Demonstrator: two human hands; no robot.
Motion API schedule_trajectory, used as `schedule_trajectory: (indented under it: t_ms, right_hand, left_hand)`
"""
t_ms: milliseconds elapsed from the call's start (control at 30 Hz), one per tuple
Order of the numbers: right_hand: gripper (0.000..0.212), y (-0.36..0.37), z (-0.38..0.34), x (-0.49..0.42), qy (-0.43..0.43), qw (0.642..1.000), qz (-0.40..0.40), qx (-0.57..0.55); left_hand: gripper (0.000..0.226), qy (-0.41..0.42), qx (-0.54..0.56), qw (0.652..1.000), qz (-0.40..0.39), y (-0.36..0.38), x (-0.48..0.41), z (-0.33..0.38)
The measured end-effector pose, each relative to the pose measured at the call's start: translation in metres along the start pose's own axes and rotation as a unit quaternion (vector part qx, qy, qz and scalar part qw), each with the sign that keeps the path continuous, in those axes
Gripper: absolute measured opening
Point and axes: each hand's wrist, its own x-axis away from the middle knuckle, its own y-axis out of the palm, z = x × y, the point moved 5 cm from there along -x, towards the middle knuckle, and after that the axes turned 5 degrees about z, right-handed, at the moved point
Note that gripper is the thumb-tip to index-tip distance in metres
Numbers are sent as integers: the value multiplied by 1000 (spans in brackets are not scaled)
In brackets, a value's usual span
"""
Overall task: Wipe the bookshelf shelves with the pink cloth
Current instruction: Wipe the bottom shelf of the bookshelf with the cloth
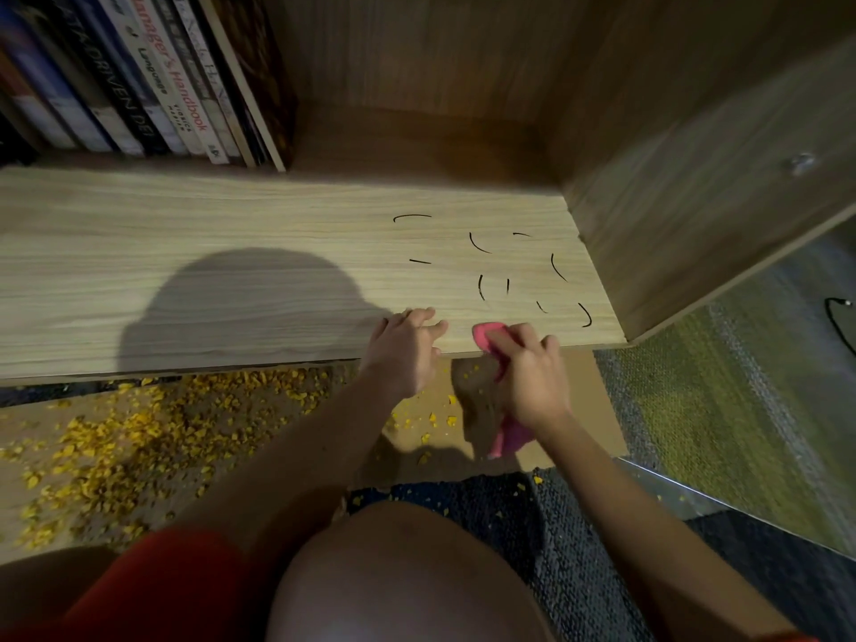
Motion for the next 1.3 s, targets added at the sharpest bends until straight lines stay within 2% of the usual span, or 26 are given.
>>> schedule_trajectory:
  t_ms: [100, 167, 267, 333, 367, 500, 600, 667, 767, 900, 1067, 1200, 1300]
  right_hand:
    - [52, -10, 36, -21, 91, 996, 3, -2]
    - [48, -14, 29, -25, 125, 992, -7, 21]
    - [52, -5, -5, -3, 64, 997, -25, 19]
    - [53, -6, -3, 5, 23, 999, -24, 24]
    - [53, -9, 7, -1, 31, 999, -21, 25]
    - [43, -25, 20, -27, 123, 992, -30, 2]
    - [48, -15, -2, -6, 95, 995, -30, 10]
    - [51, -8, -6, 18, 52, 998, -15, 18]
    - [48, -10, 10, 0, 40, 999, 3, 27]
    - [45, -11, 7, -27, 120, 993, -14, -4]
    - [47, -11, 4, 10, 33, 999, -7, 21]
    - [42, -19, 25, -31, 90, 996, -28, 6]
    - [45, -12, 11, -10, 57, 998, -14, 26]
  left_hand:
    - [51, 35, -23, 996, -79, -12, -4, 2]
    - [54, 38, -55, 984, -164, -22, -8, 5]
    - [59, 17, -119, 952, -280, -31, -13, 9]
    - [61, 20, -162, 934, -317, -36, -15, 13]
    - [61, 20, -175, 931, -319, -35, -16, 15]
    - [52, -19, -175, 953, -247, -19, -16, 26]
    - [42, -39, -174, 975, -133, -6, -4, 29]
    - [44, -40, -177, 979, -90, -5, -1, 30]
    - [42, -54, -166, 982, -77, -7, -3, 31]
    - [37, -69, -153, 985, -48, -9, 0, 39]
    - [32, -54, -167, 984, 10, -18, -2, 47]
    - [34, -32, -117, 992, 43, -15, -8, 54]
    - [44, -6, -97, 995, 18, -2, -5, 56]
